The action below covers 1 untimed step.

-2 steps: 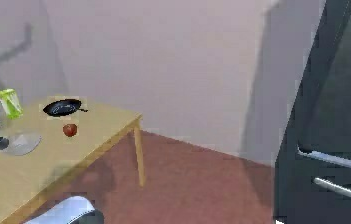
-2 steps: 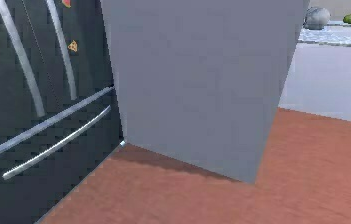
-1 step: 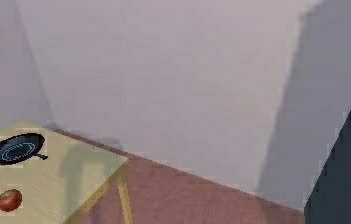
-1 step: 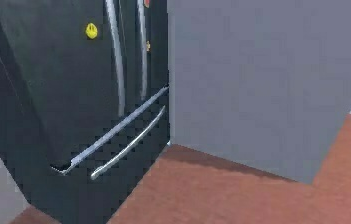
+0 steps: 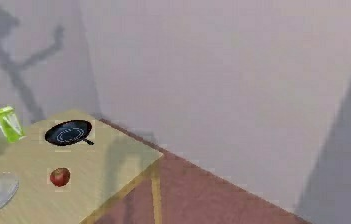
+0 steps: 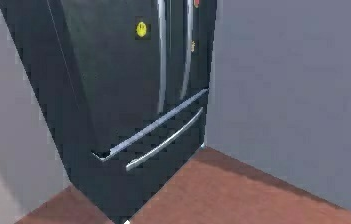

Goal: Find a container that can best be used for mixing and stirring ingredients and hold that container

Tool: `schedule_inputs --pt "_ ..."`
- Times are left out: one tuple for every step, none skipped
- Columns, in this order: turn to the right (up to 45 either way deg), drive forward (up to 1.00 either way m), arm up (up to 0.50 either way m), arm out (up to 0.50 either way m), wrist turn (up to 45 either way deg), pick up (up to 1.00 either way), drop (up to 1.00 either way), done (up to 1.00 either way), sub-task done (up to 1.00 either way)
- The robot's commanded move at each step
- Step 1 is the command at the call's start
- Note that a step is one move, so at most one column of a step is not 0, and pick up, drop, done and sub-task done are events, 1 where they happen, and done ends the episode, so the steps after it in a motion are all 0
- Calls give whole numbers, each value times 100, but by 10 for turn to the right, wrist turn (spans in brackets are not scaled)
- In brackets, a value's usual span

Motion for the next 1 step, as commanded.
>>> schedule_inputs --pt "0 30 0 0 0 0 0 0 0"
